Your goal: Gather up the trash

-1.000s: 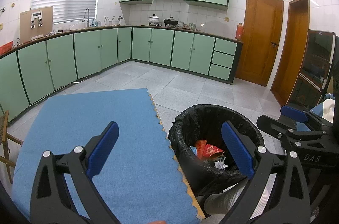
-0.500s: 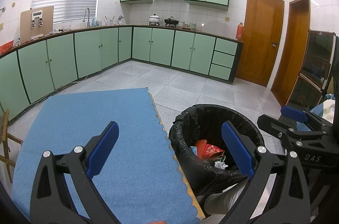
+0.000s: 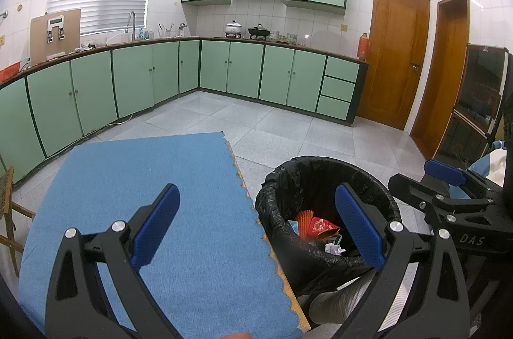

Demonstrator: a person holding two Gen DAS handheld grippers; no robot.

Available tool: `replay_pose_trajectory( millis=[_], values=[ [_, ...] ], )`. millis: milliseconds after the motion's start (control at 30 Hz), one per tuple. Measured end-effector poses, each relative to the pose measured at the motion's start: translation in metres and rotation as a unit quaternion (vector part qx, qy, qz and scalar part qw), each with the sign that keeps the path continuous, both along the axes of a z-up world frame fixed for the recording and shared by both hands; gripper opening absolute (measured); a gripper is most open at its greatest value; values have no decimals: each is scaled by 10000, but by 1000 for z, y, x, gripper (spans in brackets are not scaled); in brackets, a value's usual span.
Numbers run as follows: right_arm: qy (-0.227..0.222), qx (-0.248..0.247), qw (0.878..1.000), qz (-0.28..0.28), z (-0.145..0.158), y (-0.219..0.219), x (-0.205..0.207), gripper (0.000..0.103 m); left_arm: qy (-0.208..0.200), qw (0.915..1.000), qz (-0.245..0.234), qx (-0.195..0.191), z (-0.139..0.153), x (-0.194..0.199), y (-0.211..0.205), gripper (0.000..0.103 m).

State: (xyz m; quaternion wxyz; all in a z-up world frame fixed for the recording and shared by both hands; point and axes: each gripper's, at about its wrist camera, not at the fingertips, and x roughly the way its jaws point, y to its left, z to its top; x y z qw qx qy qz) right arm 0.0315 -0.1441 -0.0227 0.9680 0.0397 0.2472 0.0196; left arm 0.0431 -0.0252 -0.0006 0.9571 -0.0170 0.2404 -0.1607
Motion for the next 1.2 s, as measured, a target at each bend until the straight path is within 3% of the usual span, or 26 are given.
replay_pose_trajectory(
  millis=[1200],
  values=[
    [7, 36, 10000, 0, 0, -2, 1, 97, 40, 10000, -4, 33, -3, 1, -6, 95]
  ],
)
